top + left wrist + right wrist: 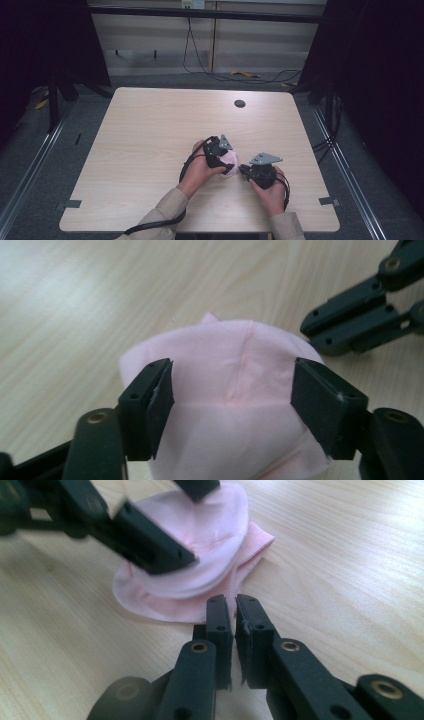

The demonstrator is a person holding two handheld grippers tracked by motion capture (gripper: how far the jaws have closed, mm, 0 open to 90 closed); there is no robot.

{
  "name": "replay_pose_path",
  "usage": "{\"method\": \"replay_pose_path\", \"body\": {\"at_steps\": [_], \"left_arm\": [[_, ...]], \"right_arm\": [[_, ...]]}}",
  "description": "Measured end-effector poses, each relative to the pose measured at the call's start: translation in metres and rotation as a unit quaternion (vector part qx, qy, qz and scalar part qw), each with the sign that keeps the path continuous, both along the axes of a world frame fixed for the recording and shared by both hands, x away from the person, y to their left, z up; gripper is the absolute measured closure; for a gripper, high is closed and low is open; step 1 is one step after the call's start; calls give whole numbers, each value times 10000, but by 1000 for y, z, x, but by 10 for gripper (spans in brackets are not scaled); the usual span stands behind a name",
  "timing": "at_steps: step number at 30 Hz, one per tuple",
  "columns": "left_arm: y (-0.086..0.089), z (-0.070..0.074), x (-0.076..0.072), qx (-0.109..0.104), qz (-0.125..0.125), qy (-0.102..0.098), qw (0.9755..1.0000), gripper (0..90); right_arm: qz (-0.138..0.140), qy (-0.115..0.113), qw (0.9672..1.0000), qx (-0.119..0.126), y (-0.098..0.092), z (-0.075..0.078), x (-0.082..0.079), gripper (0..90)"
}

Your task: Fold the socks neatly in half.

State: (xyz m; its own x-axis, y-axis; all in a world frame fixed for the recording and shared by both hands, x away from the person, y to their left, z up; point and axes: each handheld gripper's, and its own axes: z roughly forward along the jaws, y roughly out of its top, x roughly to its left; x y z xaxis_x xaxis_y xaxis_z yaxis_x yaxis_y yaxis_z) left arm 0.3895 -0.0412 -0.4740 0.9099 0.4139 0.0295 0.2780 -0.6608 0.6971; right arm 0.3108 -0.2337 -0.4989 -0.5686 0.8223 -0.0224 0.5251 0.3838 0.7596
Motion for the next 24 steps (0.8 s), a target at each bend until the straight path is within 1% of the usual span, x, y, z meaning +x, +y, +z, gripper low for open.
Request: {"method": "replay_pose_path", "body": {"at_steps": [2, 4, 5, 7, 8, 10, 11, 13, 14, 16, 17, 19, 20, 21, 22, 24], "left_arm": [[4, 5, 2, -65, 103, -22, 9999, 316], [6, 6, 3, -131, 209, 11, 9997, 323], [7, 5, 4, -151, 202, 20, 9997, 331], [5, 2, 1, -52, 83, 118, 9999, 370], [3, -1, 0, -34, 21, 143, 9999, 392], [0, -7, -3, 16, -48, 215, 9998, 382], [-2, -11, -5, 11, -31, 224, 9997, 376], [-4, -15, -7, 108, -72, 194, 9997, 343], [-5, -17, -8, 35, -35, 192, 9998, 336], [-6, -16, -8, 32, -39, 210, 9998, 328], [-6, -15, -9, -13, -31, 236, 9997, 316], [-5, -11, -9, -37, -52, 280, 9996, 283], [-5, -10, -9, -83, -29, 266, 9996, 271], [-2, -7, -9, -62, -39, 241, 9997, 261], [0, -5, -8, -73, -14, 228, 9997, 257], [8, -1, -6, -183, 137, 235, 9995, 258]], "right_arm": [[-15, -12, 10000, 4, -1, 0, 0, 842], [-16, -13, 10000, 2, -1, 0, 0, 840], [-18, -18, 10000, -3, -1, 0, -1, 839], [-16, -27, 10000, 6, 0, 0, 0, 839], [-11, -26, 10000, 8, 0, 1, 0, 839], [4, -35, 10000, 6, 0, 1, 0, 839], [8, -32, 10000, 4, 0, 0, 0, 839], [7, -39, 10000, -1, 0, 0, 0, 839], [8, -39, 10000, 0, 0, 0, 0, 839], [1, -49, 10000, 22, 0, 1, 0, 839], [-1, -45, 10000, 32, -1, 2, -1, 837], [-11, -65, 10000, 41, -2, 2, -1, 831], [-24, -60, 10000, 40, -2, 2, -1, 831], [-23, -67, 10000, 37, -2, 3, -1, 830], [-13, -68, 10000, 52, -2, 3, -1, 829], [-25, -68, 10000, 48, -2, 3, -1, 825]]}}
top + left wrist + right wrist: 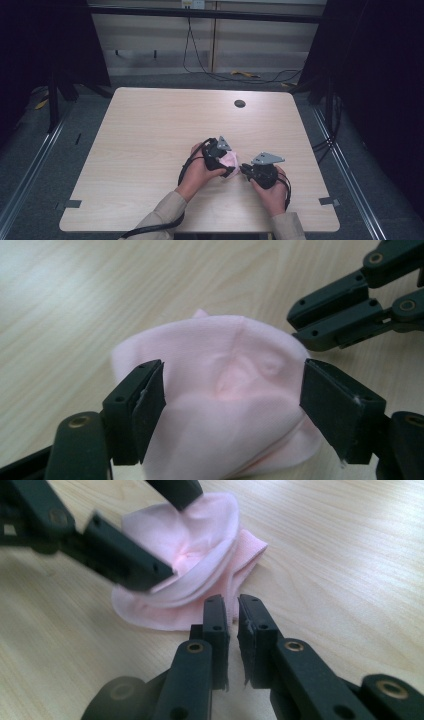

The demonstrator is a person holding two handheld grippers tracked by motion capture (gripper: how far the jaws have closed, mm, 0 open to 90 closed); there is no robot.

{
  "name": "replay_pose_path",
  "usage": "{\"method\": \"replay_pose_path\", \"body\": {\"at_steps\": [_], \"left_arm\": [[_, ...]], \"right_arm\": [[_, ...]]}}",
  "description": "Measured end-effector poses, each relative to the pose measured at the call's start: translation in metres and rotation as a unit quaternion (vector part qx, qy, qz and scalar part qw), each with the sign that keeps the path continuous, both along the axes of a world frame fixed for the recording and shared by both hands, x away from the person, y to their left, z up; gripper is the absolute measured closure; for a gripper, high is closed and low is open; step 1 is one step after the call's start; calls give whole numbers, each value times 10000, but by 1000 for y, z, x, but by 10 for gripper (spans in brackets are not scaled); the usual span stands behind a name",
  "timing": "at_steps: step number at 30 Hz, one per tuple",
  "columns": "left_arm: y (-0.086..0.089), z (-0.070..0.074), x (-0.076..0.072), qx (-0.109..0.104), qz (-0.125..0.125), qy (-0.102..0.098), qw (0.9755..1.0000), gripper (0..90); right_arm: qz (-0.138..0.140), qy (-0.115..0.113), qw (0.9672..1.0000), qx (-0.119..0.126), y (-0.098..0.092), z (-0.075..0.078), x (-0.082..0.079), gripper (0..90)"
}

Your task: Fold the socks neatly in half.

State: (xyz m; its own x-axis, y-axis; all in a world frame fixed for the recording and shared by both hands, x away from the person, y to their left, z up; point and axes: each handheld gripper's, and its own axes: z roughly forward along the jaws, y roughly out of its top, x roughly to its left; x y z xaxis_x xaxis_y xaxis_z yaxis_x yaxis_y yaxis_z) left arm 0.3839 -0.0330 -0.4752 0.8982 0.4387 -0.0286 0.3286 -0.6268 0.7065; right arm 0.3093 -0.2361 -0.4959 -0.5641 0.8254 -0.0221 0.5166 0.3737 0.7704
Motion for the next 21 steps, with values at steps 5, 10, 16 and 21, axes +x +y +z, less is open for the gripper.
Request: {"method": "replay_pose_path", "body": {"at_steps": [5, 10, 16, 21], "left_arm": [[20, 8, 9, -236, 372, -20, 9990, 280], [32, 0, 17, -94, 602, 167, 9980, 299], [30, -14, 10, -38, 380, 450, 9983, 315], [29, -15, 0, -53, 195, 581, 9981, 332]], "right_arm": [[14, 3, 10000, -17, 2, -1, 0, 817], [37, 35, 10000, -39, 5, -1, 1, 790], [50, 72, 9999, -100, 8, -3, 6, 741], [-83, 128, 9997, -201, 1, -3, 15, 682]]}}
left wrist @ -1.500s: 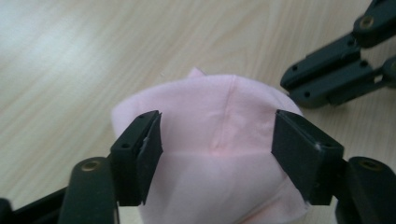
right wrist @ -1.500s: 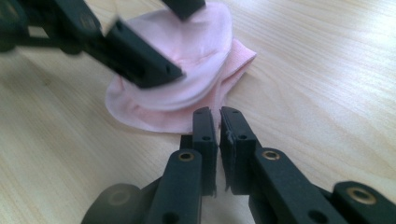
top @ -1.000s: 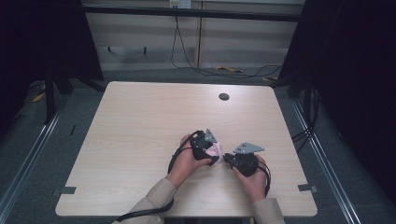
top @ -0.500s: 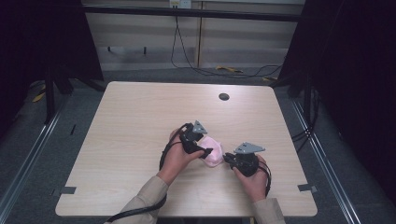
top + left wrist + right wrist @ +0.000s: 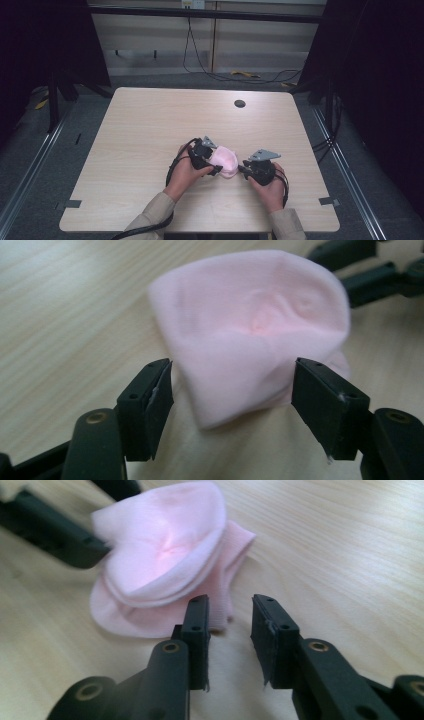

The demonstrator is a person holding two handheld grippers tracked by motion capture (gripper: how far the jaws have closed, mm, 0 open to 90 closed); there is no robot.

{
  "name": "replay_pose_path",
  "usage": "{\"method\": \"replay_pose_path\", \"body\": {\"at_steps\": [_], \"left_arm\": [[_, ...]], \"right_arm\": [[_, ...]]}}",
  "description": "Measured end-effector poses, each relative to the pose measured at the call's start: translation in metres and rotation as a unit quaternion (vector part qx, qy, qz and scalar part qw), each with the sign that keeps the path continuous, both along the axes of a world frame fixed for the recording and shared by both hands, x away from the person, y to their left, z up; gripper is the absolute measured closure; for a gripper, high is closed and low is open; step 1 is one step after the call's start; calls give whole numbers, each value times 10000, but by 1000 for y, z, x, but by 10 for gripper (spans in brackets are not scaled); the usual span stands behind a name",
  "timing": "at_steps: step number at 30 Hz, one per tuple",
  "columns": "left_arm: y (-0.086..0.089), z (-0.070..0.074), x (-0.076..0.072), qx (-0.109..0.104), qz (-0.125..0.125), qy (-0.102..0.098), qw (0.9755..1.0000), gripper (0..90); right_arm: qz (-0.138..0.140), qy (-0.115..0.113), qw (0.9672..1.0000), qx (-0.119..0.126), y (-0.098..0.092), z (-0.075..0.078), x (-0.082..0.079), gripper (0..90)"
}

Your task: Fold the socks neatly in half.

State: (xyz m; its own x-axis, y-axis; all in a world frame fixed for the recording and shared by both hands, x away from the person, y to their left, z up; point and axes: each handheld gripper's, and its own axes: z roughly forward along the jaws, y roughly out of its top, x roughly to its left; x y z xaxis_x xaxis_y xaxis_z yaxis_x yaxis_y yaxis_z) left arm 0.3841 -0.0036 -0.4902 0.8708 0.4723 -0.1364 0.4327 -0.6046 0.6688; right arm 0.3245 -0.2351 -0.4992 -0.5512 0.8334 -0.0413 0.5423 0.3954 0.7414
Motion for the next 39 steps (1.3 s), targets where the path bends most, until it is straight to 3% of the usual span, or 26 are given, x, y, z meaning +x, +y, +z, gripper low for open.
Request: {"method": "replay_pose_path", "body": {"at_steps": [3, 7, 9, 11, 13, 18, 20, 28, 33, 39], "left_arm": [[0, -3, -8, -59, 50, 5, 10000, 326], [0, -4, -16, -3, -98, 29, 9999, 326], [-1, -5, -19, -51, -96, 58, 9999, 325], [1, -5, -21, 60, -232, -4, 9997, 316], [0, -5, -25, -47, -149, 56, 9999, 315], [1, -3, -30, -21, -224, 86, 9997, 312], [4, -2, -30, 27, -253, -18, 9997, 304], [20, 5, -27, 1, -80, -300, 9995, 247], [26, 7, -28, -32, -14, -323, 9995, 238], [32, 7, -27, -10, -5, -335, 9994, 219]], "right_arm": [[-82, 6, 9999, -74, -5, -1, 7, 656], [-169, 32, 9998, -25, -9, -2, 14, 634], [-184, 55, 9998, -42, -10, -1, 19, 606], [-206, 79, 9997, -47, -10, -1, 23, 586], [-218, 86, 9997, -78, -9, 0, 27, 583], [-222, 96, 9997, -56, -5, -1, 37, 554], [-253, 123, 9996, -27, -5, -1, 39, 536], [-328, 139, 9988, 325, -15, -1, 33, 376], [-322, 388, 9977, 443, -19, -2, 27, 312], [-234, 272, 9983, 450, -23, 0, 20, 281]]}}
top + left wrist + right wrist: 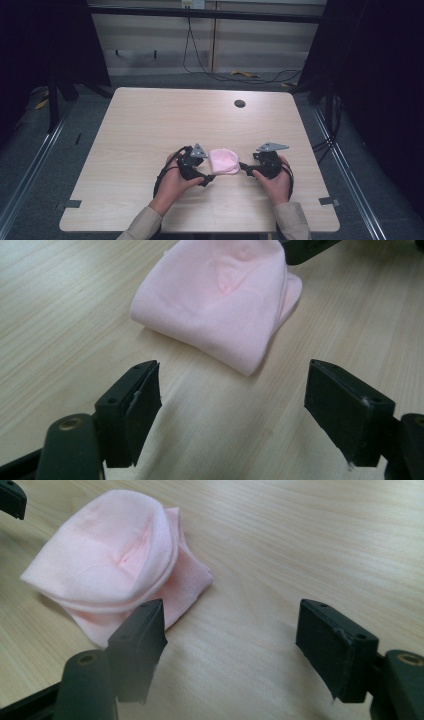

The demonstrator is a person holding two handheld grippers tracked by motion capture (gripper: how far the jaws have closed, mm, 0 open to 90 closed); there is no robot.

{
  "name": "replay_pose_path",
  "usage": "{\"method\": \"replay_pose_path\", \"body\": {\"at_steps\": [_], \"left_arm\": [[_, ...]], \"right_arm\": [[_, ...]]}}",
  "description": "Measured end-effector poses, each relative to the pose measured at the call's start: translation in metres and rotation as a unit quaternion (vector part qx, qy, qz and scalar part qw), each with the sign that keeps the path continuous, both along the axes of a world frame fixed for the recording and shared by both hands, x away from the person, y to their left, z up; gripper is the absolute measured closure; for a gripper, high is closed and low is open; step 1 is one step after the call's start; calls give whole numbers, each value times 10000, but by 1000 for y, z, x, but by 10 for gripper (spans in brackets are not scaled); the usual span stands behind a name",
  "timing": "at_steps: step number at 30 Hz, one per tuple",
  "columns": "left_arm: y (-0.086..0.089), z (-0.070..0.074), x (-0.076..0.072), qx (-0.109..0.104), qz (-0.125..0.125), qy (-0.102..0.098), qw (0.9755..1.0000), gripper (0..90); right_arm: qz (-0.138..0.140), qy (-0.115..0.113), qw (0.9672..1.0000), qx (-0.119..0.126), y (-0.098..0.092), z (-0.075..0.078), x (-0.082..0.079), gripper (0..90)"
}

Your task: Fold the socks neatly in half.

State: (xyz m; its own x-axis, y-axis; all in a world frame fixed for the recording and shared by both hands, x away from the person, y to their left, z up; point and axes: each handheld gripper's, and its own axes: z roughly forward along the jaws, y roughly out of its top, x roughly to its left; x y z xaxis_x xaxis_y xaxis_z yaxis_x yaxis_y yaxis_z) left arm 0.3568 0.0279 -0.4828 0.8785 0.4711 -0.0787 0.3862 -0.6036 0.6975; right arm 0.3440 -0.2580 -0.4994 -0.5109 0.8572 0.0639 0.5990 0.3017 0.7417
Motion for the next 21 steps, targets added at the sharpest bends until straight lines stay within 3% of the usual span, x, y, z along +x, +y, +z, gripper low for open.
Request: {"method": "replay_pose_path", "body": {"at_steps": [11, 21], "left_arm": [[18, 0, 5, 34, 145, 7, 9999, 201], [31, 0, 5, 24, 203, -9, 9998, 200]], "right_arm": [[83, -107, 9999, -83, -1, 7, -12, 231], [237, -19, 9997, -83, 1, 5, -19, 198]]}}
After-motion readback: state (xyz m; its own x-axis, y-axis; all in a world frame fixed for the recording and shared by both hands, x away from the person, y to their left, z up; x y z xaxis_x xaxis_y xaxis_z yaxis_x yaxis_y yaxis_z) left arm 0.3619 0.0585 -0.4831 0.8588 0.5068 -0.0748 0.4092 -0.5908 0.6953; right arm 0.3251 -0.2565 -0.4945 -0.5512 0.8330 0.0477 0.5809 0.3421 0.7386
